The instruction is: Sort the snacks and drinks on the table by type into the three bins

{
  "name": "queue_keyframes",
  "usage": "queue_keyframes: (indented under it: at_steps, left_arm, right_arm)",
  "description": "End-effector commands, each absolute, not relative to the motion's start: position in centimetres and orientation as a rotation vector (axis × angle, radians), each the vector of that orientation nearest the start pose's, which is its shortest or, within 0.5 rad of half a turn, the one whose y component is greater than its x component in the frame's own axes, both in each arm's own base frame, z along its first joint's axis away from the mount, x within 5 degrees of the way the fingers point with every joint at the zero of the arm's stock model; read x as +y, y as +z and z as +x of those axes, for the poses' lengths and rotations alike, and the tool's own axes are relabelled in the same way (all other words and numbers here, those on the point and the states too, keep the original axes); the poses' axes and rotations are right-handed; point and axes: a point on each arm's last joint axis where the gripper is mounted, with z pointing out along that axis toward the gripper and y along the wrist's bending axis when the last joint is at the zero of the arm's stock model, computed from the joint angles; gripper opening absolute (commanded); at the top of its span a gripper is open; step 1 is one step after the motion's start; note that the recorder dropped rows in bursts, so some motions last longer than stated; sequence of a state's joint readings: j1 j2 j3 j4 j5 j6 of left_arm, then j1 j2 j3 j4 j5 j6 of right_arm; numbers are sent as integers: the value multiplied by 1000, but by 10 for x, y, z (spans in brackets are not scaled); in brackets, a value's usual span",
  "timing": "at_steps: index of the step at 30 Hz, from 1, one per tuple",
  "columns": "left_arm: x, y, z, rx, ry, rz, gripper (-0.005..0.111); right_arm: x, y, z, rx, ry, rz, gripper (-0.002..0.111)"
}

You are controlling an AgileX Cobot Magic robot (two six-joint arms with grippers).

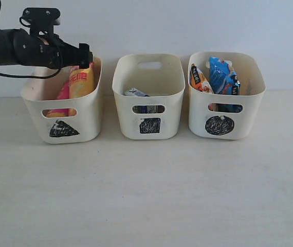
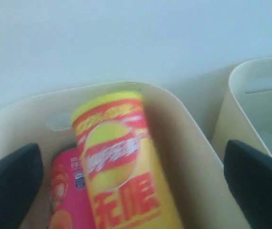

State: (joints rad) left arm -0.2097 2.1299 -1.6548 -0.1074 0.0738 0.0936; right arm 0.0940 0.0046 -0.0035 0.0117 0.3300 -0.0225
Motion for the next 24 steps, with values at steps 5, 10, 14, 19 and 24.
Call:
queue_keyframes:
  at_steps: [5, 10, 14, 19, 24]
  left_arm:
    - [-102, 267, 476, 2051, -125, 250, 87]
    - [-96, 299, 456, 2094, -61, 320, 43]
    - [-90, 321, 435, 2170, -37, 347, 3]
    - [-82, 335, 408, 2307, 37, 429, 4]
    - [-72, 352, 375, 2376, 82, 449, 4]
  right_arm:
    - [5, 184, 54, 1807, 59, -97, 0]
    - [5, 184, 54, 1807, 59, -97, 0]
    - [5, 184, 54, 1807, 59, -97, 0]
    - [5, 184, 54, 1807, 59, -97, 0]
    - [5, 184, 54, 1807, 59, -97, 0]
